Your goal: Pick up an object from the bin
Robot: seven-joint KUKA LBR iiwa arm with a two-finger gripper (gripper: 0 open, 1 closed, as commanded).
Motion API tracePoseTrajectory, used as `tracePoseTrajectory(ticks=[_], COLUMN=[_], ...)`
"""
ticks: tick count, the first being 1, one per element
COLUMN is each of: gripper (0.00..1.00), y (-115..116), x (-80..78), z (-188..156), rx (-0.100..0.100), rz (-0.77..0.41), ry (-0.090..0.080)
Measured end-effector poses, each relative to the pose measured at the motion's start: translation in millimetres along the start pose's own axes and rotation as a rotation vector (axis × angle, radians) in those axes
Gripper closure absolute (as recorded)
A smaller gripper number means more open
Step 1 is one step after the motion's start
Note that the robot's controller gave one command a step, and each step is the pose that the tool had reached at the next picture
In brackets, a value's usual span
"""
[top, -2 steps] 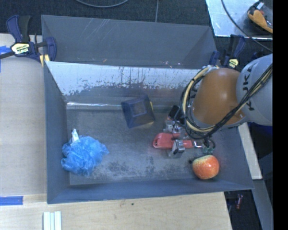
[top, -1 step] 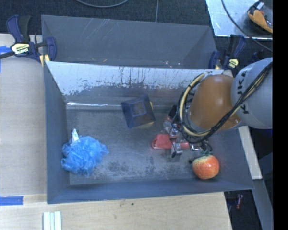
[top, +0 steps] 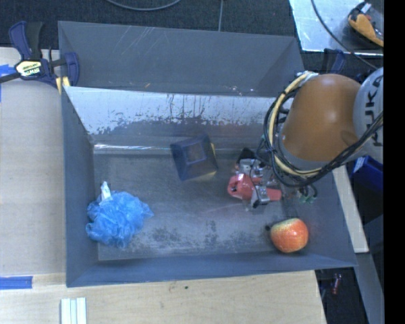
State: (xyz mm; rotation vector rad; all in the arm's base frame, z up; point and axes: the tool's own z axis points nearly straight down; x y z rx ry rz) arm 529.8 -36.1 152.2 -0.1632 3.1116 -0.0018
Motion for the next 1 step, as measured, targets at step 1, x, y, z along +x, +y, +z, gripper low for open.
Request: tracePoseTrajectory(ticks=[1], gripper=[1.0], y=[-27.0], x=[22.6], z=[-74.4], rx=[0.006], rz=[-0.011], ry=[-0.014])
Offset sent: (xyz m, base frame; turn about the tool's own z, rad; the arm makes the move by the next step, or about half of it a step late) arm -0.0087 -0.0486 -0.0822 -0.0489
